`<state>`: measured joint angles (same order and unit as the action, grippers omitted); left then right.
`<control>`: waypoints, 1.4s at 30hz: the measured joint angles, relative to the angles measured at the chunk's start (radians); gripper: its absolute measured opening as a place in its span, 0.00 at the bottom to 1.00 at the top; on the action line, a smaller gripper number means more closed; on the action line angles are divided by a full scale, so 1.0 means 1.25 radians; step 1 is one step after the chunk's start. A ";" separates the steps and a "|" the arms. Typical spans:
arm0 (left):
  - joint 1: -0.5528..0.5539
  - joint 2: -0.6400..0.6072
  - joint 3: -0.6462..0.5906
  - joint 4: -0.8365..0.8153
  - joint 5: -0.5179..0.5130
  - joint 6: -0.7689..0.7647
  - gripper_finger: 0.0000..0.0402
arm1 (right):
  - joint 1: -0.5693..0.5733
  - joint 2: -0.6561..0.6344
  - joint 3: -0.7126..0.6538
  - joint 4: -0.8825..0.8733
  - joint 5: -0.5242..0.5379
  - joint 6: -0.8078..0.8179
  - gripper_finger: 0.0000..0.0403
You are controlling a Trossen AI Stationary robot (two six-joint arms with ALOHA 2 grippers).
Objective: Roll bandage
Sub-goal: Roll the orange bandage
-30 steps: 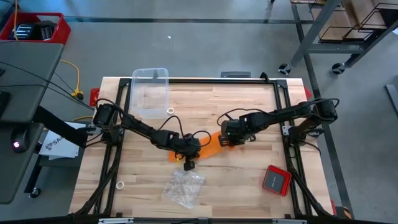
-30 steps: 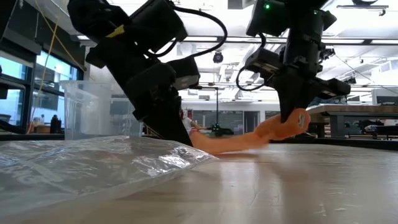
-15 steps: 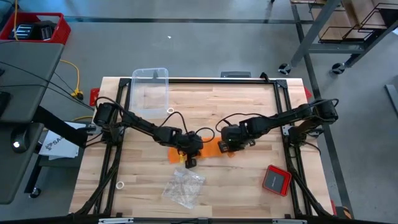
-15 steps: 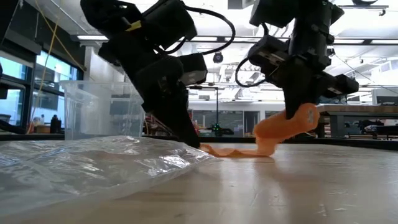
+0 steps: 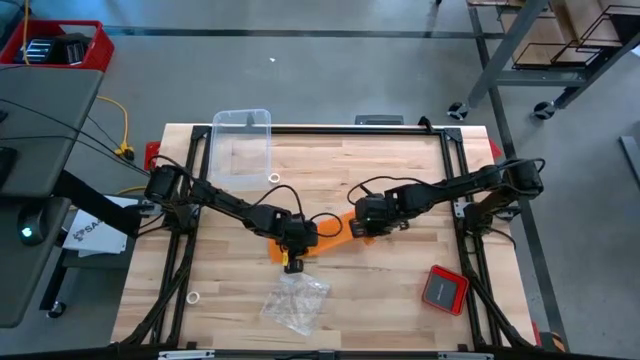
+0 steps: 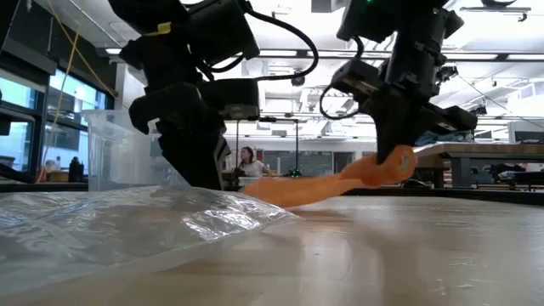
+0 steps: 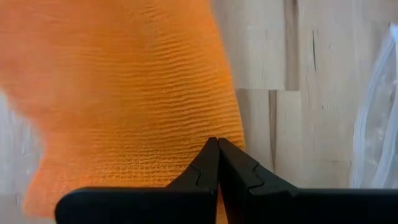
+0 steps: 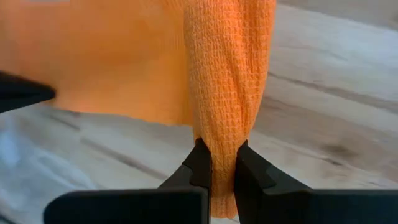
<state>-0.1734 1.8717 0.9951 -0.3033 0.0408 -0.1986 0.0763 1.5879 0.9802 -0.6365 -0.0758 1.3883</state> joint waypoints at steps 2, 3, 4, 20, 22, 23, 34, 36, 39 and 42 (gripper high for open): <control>-0.003 0.000 0.000 -0.001 -0.001 -0.001 0.00 | 0.000 0.000 0.000 -0.013 -0.003 0.002 0.05; -0.005 0.000 0.000 -0.001 -0.002 -0.003 0.00 | 0.000 0.000 0.000 -0.014 -0.006 0.004 0.05; -0.005 0.001 0.000 -0.002 -0.003 -0.005 0.00 | 0.000 0.000 0.000 -0.014 -0.006 0.011 0.05; -0.001 0.003 -0.004 0.017 0.004 -0.007 0.00 | -0.012 -0.002 0.000 -0.060 -0.041 -0.047 0.49; -0.001 0.003 -0.004 0.017 0.003 -0.007 0.00 | -0.019 -0.011 -0.001 -0.058 -0.043 -0.049 0.49; -0.001 0.003 -0.004 0.017 0.003 -0.007 0.00 | -0.020 -0.018 -0.001 -0.041 -0.046 -0.054 0.49; 0.002 0.003 -0.004 0.019 0.003 -0.009 0.00 | 0.018 0.019 0.000 0.159 -0.088 -0.064 0.04; 0.004 0.003 -0.005 0.021 0.004 -0.019 0.00 | 0.021 0.040 0.000 0.181 -0.095 -0.055 0.03; 0.008 0.004 -0.005 0.031 0.005 -0.034 0.00 | 0.019 0.072 0.000 0.185 -0.081 -0.055 0.01; 0.008 0.005 -0.005 0.039 0.005 -0.049 0.00 | 0.012 0.094 0.000 0.175 -0.058 -0.052 0.00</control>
<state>-0.1631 1.8774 0.9890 -0.2546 0.0466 -0.2592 0.0912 1.7059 0.9799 -0.4183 -0.1487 1.3239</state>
